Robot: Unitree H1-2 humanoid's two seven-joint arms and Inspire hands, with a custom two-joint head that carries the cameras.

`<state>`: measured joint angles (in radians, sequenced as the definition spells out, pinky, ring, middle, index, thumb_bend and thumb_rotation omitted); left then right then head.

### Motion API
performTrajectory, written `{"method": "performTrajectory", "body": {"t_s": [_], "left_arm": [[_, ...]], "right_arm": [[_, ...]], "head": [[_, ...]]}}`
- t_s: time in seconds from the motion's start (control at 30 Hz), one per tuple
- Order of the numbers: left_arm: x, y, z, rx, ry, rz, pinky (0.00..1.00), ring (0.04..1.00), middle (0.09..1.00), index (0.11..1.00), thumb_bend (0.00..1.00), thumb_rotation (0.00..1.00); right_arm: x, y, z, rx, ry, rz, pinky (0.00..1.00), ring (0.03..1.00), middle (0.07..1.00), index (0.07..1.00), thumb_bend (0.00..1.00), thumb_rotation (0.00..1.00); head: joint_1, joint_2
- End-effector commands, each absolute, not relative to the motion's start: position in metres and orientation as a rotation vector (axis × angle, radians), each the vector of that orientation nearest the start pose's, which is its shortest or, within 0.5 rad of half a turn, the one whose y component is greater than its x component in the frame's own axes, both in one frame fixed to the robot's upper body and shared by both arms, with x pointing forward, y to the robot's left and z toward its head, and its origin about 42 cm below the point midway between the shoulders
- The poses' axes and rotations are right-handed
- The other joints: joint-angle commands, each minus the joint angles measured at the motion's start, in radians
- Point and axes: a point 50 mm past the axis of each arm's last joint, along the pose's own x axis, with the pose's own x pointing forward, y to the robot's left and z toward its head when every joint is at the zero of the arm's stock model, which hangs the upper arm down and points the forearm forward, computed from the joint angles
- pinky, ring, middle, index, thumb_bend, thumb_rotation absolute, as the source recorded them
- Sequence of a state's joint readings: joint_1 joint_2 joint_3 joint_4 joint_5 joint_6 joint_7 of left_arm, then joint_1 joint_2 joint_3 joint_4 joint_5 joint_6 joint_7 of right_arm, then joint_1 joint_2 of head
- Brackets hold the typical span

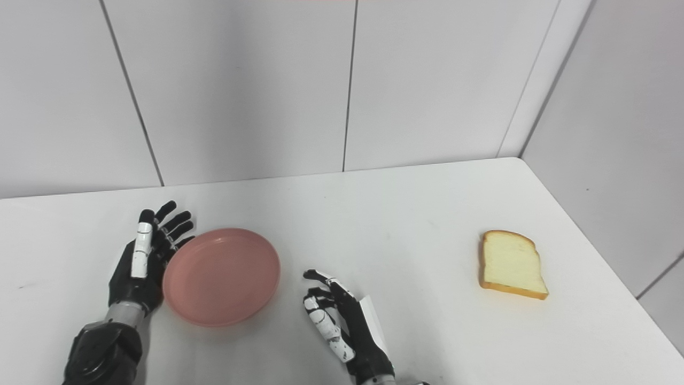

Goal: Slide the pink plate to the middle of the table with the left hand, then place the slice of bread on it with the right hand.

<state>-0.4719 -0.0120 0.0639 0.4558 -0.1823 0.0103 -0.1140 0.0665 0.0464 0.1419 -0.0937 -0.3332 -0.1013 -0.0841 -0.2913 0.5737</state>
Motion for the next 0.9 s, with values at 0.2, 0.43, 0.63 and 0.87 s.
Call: {"method": "performTrajectory", "body": {"t_s": [0.2, 0.43, 0.63, 0.87], "left_arm": [[0.417, 0.167, 0.107, -0.217, 0.121, -0.190, 0.75, 0.826, 0.807, 0.838, 0.82, 0.88], [0.414, 0.163, 0.091, -0.226, 0.143, -0.216, 0.73, 0.799, 0.782, 0.811, 0.82, 0.86], [0.410, 0.162, 0.079, -0.240, 0.157, -0.226, 0.70, 0.795, 0.765, 0.792, 0.82, 0.83], [0.409, 0.162, 0.076, -0.224, 0.154, -0.229, 0.70, 0.797, 0.757, 0.803, 0.85, 0.85]], "right_arm": [[0.266, -0.148, 0.116, -0.254, -0.197, 0.069, 0.68, 0.750, 0.832, 0.762, 0.55, 1.00], [0.266, -0.148, 0.116, -0.263, -0.201, 0.068, 0.68, 0.753, 0.834, 0.766, 0.56, 1.00], [0.265, -0.147, 0.120, -0.346, -0.197, 0.009, 0.77, 0.844, 0.844, 0.767, 0.52, 1.00], [0.264, -0.147, 0.121, -0.347, -0.194, -0.002, 0.77, 0.837, 0.843, 0.771, 0.49, 1.00]], "head": [[-0.013, 0.002], [-0.033, -0.001], [-0.041, 0.001], [-0.039, 0.000]]}}
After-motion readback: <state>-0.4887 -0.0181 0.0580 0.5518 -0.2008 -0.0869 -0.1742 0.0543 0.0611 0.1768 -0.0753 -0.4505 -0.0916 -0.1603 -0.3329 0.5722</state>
